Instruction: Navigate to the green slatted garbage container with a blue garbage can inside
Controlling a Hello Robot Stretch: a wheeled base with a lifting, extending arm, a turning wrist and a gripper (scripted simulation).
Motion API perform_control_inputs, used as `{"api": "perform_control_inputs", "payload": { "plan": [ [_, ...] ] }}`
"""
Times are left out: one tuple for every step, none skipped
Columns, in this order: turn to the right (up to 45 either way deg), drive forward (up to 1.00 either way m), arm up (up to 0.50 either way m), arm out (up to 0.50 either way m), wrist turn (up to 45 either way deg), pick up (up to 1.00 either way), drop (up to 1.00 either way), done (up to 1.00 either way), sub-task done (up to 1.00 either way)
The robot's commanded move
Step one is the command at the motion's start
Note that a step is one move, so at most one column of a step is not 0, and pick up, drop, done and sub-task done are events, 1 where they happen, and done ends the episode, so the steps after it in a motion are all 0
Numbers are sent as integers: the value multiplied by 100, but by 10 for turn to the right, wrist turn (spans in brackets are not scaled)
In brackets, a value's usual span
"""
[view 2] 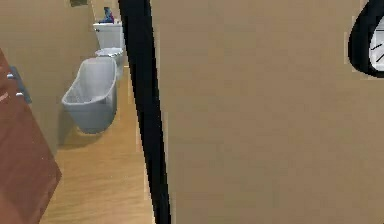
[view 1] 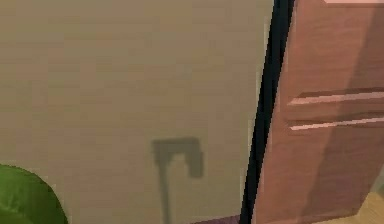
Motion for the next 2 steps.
{"api": "perform_control_inputs", "payload": {
  "plan": [
    [300, 0, 0, 0, 0, 0, 0, 0, 0],
    [30, 0, 0, 0, 0, 0, 0, 0, 0]
  ]
}}
